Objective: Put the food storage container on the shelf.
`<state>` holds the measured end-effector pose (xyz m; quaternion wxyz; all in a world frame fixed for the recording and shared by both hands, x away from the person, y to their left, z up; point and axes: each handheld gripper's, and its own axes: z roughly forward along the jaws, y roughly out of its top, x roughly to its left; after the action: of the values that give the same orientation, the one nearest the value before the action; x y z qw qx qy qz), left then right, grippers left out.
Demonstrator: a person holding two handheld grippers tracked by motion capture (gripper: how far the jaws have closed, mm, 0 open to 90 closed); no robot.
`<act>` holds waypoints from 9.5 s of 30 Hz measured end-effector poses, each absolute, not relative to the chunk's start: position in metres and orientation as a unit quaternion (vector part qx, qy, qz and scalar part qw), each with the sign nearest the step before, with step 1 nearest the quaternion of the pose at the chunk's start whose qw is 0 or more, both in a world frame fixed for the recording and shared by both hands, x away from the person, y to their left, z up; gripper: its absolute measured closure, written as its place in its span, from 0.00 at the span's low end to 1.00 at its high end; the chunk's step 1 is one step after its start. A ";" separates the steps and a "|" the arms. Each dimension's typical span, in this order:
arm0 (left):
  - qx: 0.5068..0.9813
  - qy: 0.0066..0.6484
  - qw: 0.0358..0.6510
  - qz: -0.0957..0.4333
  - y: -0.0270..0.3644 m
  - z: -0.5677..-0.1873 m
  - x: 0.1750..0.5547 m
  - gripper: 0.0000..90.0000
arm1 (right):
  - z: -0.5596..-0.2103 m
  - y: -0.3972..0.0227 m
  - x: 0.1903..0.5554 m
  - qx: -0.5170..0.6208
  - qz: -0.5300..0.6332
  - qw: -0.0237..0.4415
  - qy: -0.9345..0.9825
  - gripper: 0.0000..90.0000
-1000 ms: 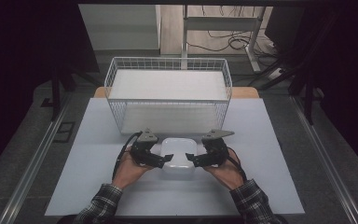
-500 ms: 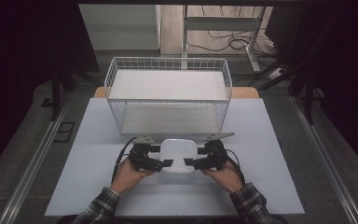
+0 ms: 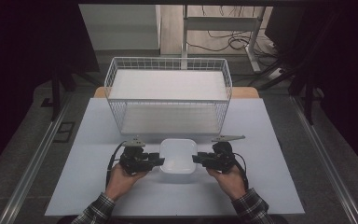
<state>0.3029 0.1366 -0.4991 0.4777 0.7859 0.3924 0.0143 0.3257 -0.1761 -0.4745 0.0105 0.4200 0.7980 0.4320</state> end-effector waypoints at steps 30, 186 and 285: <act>0.750 0.438 0.488 0.089 0.158 -0.484 0.343 0.88 | -0.463 -0.145 0.375 0.391 0.462 0.083 0.792 0.85; 0.767 0.404 0.455 0.203 0.182 -0.522 0.222 0.02 | -0.494 -0.078 0.433 0.314 0.406 0.145 0.846 0.91; 0.774 0.415 0.435 0.198 0.212 -0.524 0.216 0.01 | -0.489 -0.255 0.282 0.355 0.408 0.183 0.821 0.03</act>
<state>0.2160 0.2120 -0.5242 0.4348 0.7742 0.4150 0.1982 0.2824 -0.2550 -0.4891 0.1834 0.3550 0.8209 0.4081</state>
